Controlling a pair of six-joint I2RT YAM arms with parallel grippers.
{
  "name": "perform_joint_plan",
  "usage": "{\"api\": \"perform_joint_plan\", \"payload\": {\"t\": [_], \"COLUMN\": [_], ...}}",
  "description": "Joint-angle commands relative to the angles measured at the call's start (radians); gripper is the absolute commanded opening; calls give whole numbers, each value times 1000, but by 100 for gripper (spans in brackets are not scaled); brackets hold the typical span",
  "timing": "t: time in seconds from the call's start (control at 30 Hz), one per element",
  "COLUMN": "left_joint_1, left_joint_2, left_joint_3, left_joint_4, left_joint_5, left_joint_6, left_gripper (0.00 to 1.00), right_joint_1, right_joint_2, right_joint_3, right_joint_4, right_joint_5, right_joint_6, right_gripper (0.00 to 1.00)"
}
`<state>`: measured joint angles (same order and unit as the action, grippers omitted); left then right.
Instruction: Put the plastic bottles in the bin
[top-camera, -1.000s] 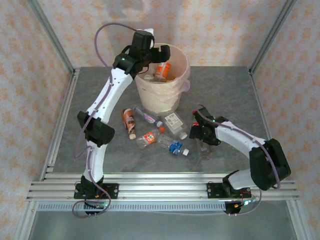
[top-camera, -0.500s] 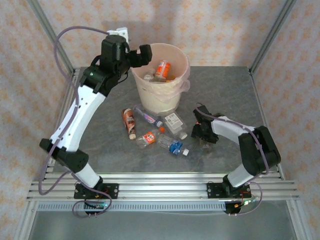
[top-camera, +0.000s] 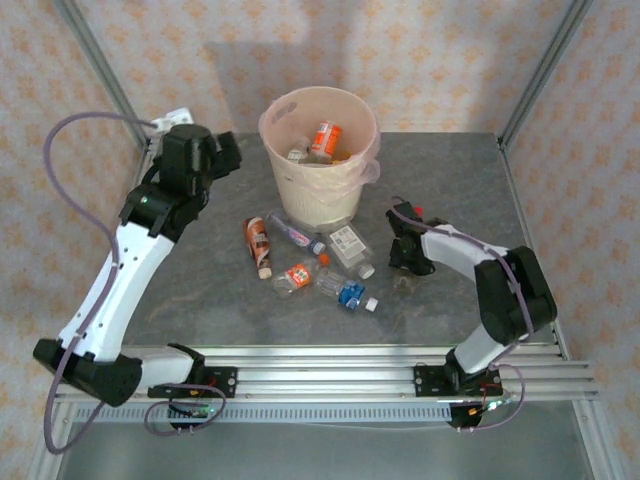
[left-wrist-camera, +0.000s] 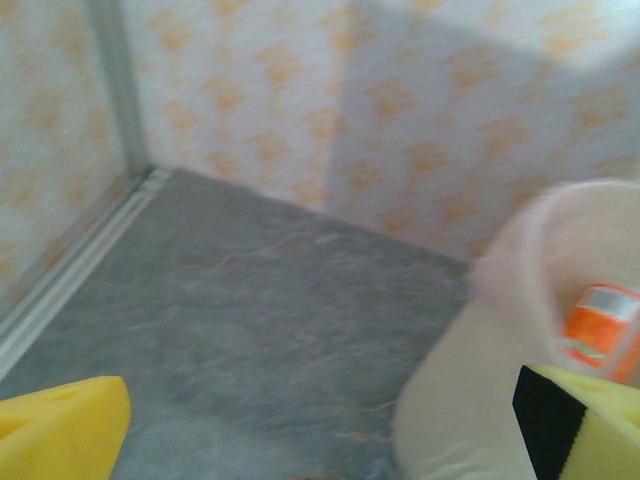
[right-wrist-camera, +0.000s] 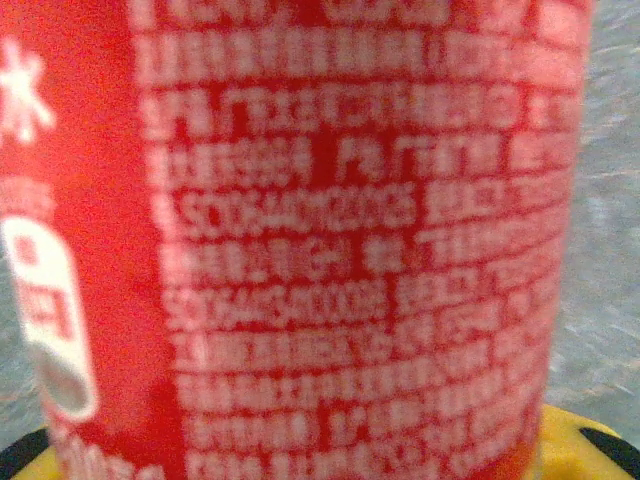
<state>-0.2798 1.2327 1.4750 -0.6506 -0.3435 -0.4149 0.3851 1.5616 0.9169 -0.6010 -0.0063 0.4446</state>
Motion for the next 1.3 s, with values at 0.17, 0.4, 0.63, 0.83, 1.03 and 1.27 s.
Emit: {"api": "perform_joint_plan", "payload": {"t": [0.17, 0.4, 0.63, 0.83, 1.03, 1.27], "left_joint_1": [83, 88, 90, 90, 90, 90], "left_joint_2": [-98, -84, -71, -73, -78, -68], "left_joint_3": [-211, -299, -368, -418, -458, -478], "left_joint_4": [-24, -1, 15, 34, 63, 80], "left_joint_5": [-1, 77, 140, 174, 184, 197], "left_joint_6": [-114, -155, -170, -180, -191, -194], "left_gripper": [100, 100, 100, 100, 100, 100], "right_joint_1": [15, 82, 133, 162, 176, 192], "right_joint_2": [-297, -356, -219, -13, 203, 432], "right_joint_3": [128, 383, 693, 954, 1208, 1492], "right_joint_4": [-152, -178, -110, -58, -38, -80], "right_joint_5": [136, 170, 116, 56, 6, -32], "right_joint_6": [-14, -95, -203, -256, -270, -273], "right_gripper": [34, 31, 31, 31, 31, 31]}}
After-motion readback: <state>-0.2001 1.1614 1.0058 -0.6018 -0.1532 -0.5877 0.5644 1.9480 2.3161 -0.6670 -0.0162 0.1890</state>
